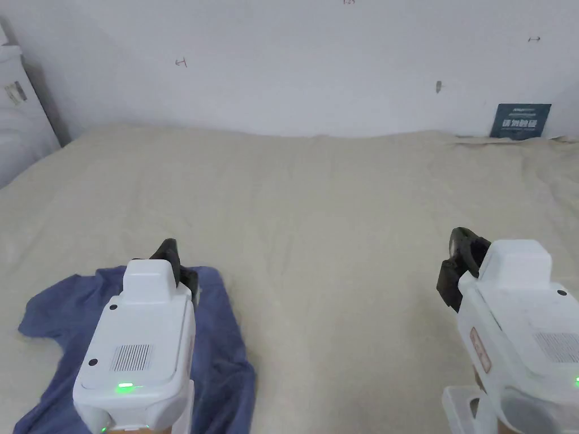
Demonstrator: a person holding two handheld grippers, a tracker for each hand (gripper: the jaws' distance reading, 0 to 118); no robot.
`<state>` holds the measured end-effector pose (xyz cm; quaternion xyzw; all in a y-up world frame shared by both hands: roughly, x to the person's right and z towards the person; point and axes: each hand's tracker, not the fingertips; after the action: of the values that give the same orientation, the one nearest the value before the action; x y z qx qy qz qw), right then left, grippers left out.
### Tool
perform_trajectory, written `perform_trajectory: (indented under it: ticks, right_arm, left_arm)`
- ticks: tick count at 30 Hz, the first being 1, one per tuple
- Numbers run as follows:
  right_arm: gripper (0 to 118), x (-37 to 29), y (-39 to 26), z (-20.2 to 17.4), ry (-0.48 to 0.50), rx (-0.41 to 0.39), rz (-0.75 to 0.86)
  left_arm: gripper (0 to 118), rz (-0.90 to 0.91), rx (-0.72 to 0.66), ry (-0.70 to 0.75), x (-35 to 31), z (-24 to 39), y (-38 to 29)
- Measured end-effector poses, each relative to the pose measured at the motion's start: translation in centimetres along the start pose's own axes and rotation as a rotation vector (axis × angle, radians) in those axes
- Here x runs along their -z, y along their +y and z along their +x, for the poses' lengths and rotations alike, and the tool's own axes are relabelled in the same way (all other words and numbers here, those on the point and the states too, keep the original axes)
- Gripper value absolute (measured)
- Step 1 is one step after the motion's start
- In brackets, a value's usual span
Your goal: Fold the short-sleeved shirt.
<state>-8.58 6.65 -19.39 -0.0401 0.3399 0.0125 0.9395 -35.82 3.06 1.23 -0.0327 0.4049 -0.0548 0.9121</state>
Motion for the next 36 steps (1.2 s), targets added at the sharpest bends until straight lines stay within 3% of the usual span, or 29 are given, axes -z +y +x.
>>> perform_trajectory:
  ticks: [19,31,36]
  right_arm:
    - [0,3.5,-0.3,-15.3,0.352,-0.017,-0.004]
    - [0,3.8,-0.6,-16.6,0.397,-0.024,-0.016]
    - [0,4.1,-0.5,-15.5,0.373,-0.030,-0.017]
  left_arm:
    - [0,-0.045,0.012,0.346,-5.6,-15.5,-1.0]
    - [0,-0.086,0.024,0.357,-5.7,-16.8,-1.8]
    - [0,-0.194,-0.110,0.217,-2.9,-16.7,-1.7]
